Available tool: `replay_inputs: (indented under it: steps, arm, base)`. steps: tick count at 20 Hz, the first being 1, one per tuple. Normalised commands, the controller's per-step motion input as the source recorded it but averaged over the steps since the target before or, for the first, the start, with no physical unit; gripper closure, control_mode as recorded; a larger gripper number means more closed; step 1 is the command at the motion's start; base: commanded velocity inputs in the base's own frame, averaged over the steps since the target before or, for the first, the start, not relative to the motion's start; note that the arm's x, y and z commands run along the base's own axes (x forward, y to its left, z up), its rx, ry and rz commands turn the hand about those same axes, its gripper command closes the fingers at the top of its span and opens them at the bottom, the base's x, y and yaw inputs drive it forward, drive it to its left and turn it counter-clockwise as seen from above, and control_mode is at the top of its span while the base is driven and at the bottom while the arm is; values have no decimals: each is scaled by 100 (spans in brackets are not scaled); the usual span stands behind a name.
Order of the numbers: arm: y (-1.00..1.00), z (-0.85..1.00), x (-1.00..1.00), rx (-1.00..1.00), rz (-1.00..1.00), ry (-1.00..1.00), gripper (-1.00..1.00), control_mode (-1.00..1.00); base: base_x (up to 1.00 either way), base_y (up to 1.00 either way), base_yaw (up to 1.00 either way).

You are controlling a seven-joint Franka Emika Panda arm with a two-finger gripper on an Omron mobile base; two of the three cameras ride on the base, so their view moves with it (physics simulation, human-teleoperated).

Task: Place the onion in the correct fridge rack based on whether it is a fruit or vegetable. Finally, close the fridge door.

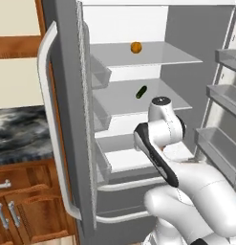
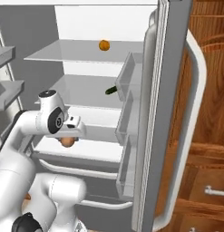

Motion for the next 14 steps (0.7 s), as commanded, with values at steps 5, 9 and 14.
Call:
replay_inputs:
  steps: [5,9,14]
  arm:
    - [0,0,0,0,0,0,100,100]
    - [0,0,0,0,0,0,100,100]
    - [0,0,0,0,0,0,100,100]
  base:
    - [55,-10,4]
    - [67,0,0]
    - [52,-7,4]
